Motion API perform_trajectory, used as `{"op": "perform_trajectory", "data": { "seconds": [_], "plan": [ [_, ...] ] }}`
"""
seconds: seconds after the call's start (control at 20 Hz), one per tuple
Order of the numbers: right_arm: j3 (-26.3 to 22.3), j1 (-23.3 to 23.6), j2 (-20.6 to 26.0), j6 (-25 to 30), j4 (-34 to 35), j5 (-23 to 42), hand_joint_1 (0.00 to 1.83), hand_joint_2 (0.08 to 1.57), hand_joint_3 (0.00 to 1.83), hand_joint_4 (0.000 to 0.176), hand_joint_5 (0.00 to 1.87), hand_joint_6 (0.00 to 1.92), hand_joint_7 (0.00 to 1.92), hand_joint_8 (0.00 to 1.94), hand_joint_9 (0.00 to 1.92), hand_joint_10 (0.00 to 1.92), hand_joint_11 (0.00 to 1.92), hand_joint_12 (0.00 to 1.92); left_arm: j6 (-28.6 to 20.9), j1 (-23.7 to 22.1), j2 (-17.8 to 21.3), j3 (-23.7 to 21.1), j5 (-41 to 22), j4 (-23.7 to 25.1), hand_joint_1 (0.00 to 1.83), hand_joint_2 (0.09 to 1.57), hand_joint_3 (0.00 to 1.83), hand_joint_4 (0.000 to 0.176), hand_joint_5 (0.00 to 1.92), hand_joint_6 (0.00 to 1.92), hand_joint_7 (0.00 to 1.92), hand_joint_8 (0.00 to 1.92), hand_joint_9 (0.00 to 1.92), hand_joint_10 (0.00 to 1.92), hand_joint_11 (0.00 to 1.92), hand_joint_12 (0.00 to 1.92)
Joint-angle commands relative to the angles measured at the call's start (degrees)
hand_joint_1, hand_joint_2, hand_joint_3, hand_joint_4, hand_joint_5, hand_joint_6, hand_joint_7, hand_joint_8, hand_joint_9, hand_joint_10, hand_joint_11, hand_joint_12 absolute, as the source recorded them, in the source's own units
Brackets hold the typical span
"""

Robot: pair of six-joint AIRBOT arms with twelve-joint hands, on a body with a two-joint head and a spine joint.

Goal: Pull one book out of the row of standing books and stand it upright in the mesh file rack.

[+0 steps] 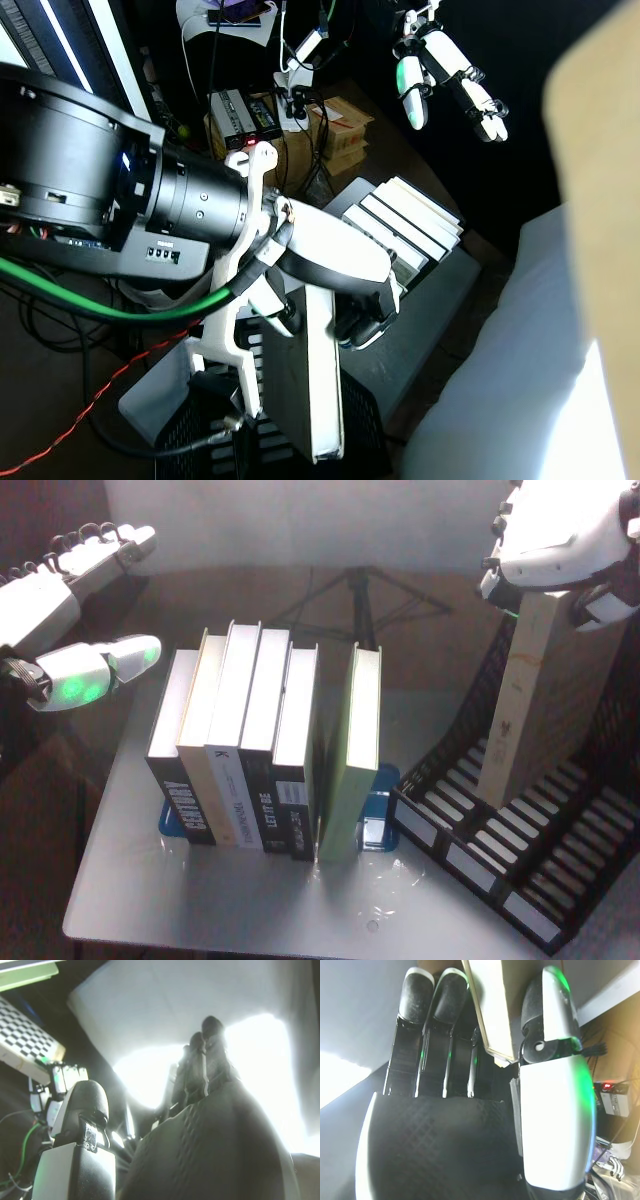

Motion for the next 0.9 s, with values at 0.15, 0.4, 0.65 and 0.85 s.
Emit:
{"op": "perform_trajectory", "data": {
  "seconds": [0.15, 0.4, 0.65, 0.85],
  "plan": [
    [2.07, -0.25, -1.09, -0.32, -0.7, -6.0, 1.35, 1.19, 0.0, 0.0, 0.78, 1.19, 0.86, 1.24, 0.73, 1.49, 0.52, 1.73, -0.66, 0.44, 0.33, 0.43, -8.46, -1.61, 0.54, 1.38, 0.0, 0.019, 0.06, 0.0, 0.0, 0.0, 0.0, 0.0, 0.0, 0.0],
    [5.25, -1.95, -4.12, -0.33, -0.8, -7.62, 1.35, 1.21, 0.0, 0.0, 0.81, 1.05, 0.86, 1.33, 0.65, 1.56, 0.44, 1.82, -0.89, 1.07, 0.11, 0.68, -9.06, -2.11, 0.53, 1.38, 0.0, 0.021, 0.06, 0.0, 0.0, 0.0, 0.0, 0.0, 0.01, 0.01],
    [7.49, -3.32, -6.02, -0.33, -0.86, -8.78, 1.37, 1.15, 0.0, 0.0, 0.97, 0.86, 0.96, 1.16, 0.74, 1.42, 0.48, 1.73, -1.09, 1.16, -0.22, 0.98, -9.13, -2.13, 0.54, 1.39, 0.0, 0.009, 0.07, 0.0, 0.0, 0.0, 0.0, 0.0, 0.0, 0.0],
    [9.52, -4.25, -7.49, 0.8, -0.85, -9.66, 1.16, 1.26, 0.01, 0.0, 0.72, 1.26, 0.75, 1.52, 0.52, 1.42, 0.22, 1.89, -1.36, 1.22, -0.5, 1.23, -9.13, -2.14, 0.57, 1.38, 0.0, 0.013, 0.08, 0.0, 0.0, 0.0, 0.0, 0.0, 0.0, 0.0]
  ]
}}
